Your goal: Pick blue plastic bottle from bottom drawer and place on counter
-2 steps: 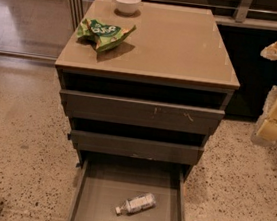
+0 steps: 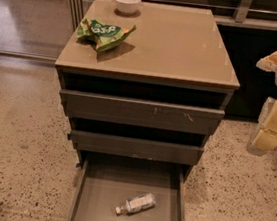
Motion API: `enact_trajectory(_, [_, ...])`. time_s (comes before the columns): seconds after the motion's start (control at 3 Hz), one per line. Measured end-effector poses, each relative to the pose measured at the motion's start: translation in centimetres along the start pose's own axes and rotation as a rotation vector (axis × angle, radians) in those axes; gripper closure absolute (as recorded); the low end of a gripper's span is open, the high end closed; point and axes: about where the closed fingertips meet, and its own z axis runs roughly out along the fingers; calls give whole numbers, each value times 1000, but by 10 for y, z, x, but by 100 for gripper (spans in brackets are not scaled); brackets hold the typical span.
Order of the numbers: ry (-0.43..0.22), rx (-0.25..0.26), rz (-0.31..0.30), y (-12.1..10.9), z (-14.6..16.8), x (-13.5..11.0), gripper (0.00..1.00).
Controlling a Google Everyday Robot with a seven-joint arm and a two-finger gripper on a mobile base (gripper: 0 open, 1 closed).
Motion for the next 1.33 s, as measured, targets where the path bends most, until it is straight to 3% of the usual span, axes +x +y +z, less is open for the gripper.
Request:
enact_trajectory(0.33, [-43, -67, -1, 22, 49, 5, 0])
enact_trajectory(0.67, [-104, -175, 21, 52, 115, 15, 0])
enact_trajectory(1.0, [-137, -251, 39, 81, 167, 21, 0])
enact_trajectory(1.33, [-136, -238, 41, 95, 207, 19, 0])
